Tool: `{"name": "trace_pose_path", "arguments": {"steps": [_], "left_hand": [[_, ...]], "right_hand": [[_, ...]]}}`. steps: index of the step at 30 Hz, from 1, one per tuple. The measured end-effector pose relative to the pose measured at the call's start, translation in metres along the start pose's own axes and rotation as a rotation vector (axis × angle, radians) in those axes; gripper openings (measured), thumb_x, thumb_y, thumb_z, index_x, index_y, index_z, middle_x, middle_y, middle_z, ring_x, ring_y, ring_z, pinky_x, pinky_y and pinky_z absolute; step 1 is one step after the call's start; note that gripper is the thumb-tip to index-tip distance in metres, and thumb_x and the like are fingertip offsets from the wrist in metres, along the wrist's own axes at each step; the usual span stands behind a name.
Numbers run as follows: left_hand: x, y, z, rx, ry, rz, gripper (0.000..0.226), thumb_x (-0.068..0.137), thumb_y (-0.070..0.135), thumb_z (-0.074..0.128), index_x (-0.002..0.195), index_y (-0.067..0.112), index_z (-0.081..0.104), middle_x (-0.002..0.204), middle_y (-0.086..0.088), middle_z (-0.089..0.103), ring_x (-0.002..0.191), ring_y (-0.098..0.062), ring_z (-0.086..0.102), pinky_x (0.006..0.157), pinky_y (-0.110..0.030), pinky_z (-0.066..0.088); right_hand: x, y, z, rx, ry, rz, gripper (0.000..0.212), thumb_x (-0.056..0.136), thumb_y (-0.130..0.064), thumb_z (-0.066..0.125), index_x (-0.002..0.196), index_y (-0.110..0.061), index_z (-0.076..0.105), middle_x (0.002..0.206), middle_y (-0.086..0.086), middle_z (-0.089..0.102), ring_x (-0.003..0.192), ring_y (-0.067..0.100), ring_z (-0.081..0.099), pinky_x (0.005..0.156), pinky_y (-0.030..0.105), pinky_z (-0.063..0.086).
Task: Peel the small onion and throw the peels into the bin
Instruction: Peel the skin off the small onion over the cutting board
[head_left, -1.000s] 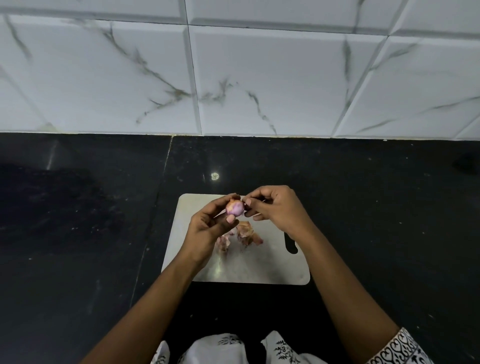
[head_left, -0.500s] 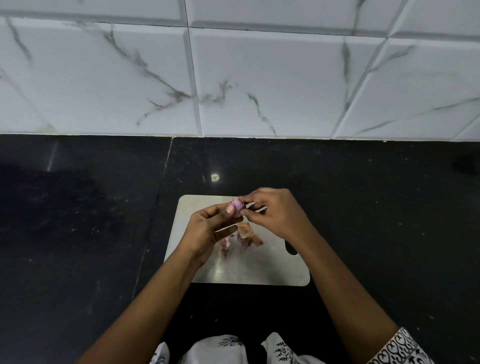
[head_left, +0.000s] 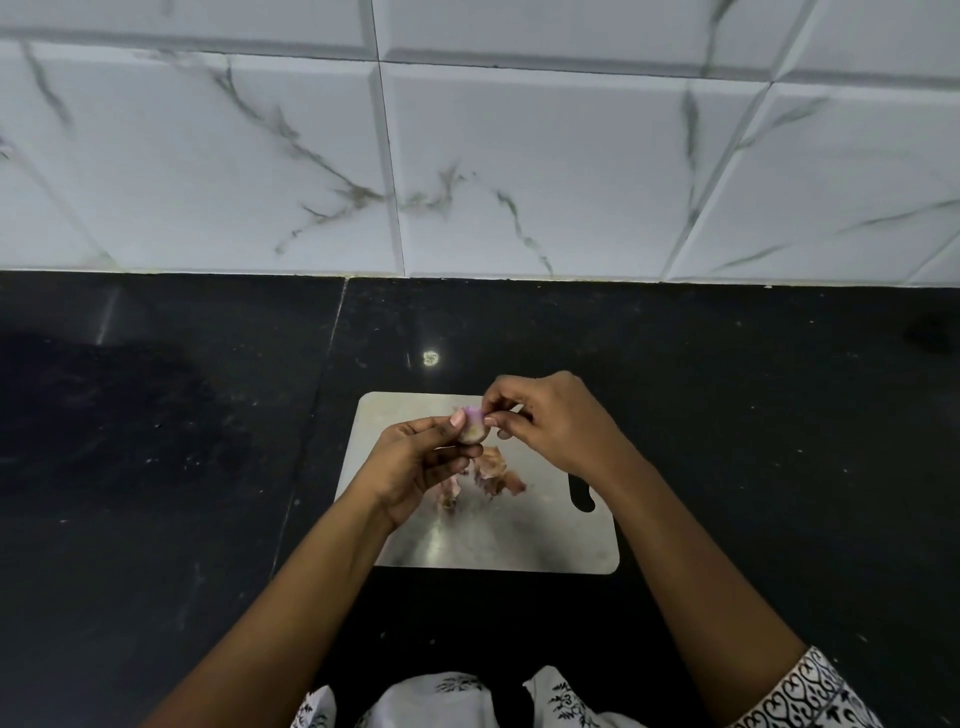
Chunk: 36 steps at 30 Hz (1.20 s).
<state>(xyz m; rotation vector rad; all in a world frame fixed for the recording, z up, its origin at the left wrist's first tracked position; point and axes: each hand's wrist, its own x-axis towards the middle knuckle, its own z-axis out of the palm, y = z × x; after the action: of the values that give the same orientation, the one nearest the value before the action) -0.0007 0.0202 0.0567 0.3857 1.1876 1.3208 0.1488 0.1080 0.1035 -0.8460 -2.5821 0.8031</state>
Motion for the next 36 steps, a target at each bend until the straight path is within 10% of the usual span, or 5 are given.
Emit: {"name": "trace_pose_path", "arguments": {"steps": [5, 18, 26, 32, 36], "left_hand": [[0.002, -0.005, 0.001, -0.073, -0.017, -0.056, 0.025, 0.078, 0.024, 0.061, 0.090, 0.004, 0.070, 0.075, -0.010, 0.073, 0.065, -0.013, 0.070, 0.056, -0.019, 0.056], [0.005, -0.018, 0.003, -0.350, -0.005, -0.203, 0.026, 0.094, 0.021, 0.049, 0.097, 0.000, 0.065, 0.080, -0.015, 0.074, 0.065, -0.016, 0.073, 0.057, -0.020, 0.058], [0.010, -0.017, -0.008, -0.410, 0.021, -0.181, 0.034, 0.095, 0.022, 0.050, 0.121, 0.002, 0.055, 0.097, -0.019, 0.072, 0.077, -0.021, 0.074, 0.064, -0.024, 0.058], [0.006, -0.019, -0.012, -0.316, 0.051, -0.082, 0.019, 0.095, 0.014, 0.049, 0.103, 0.013, 0.065, 0.091, -0.012, 0.075, 0.080, -0.018, 0.073, 0.060, -0.021, 0.058], [0.004, -0.019, -0.012, -0.247, 0.046, -0.050, 0.020, 0.094, 0.015, 0.048, 0.105, 0.014, 0.065, 0.092, -0.008, 0.075, 0.083, -0.017, 0.073, 0.058, -0.020, 0.056]], "right_hand": [[0.002, 0.005, -0.002, -0.130, -0.032, -0.079, 0.007, 0.086, -0.019, 0.063, 0.093, -0.016, 0.063, 0.097, -0.002, 0.066, 0.087, 0.010, 0.064, 0.074, 0.032, 0.053], [-0.012, 0.025, 0.010, 0.105, -0.074, -0.015, 0.007, 0.083, -0.011, 0.067, 0.089, -0.013, 0.066, 0.102, -0.003, 0.061, 0.092, 0.003, 0.057, 0.078, 0.009, 0.048], [-0.015, 0.024, 0.021, 0.261, 0.148, 0.230, 0.020, 0.076, -0.012, 0.074, 0.080, -0.022, 0.057, 0.081, -0.006, 0.062, 0.073, 0.008, 0.063, 0.064, 0.018, 0.052], [-0.012, 0.025, 0.035, 0.037, -0.126, 0.251, 0.024, 0.086, -0.003, 0.057, 0.099, -0.020, 0.069, 0.103, -0.004, 0.068, 0.090, 0.009, 0.062, 0.079, 0.024, 0.049], [-0.011, 0.021, 0.034, 0.127, 0.052, 0.279, 0.007, 0.082, -0.018, 0.068, 0.088, -0.021, 0.069, 0.084, -0.008, 0.068, 0.076, 0.003, 0.062, 0.075, 0.027, 0.053]]}}
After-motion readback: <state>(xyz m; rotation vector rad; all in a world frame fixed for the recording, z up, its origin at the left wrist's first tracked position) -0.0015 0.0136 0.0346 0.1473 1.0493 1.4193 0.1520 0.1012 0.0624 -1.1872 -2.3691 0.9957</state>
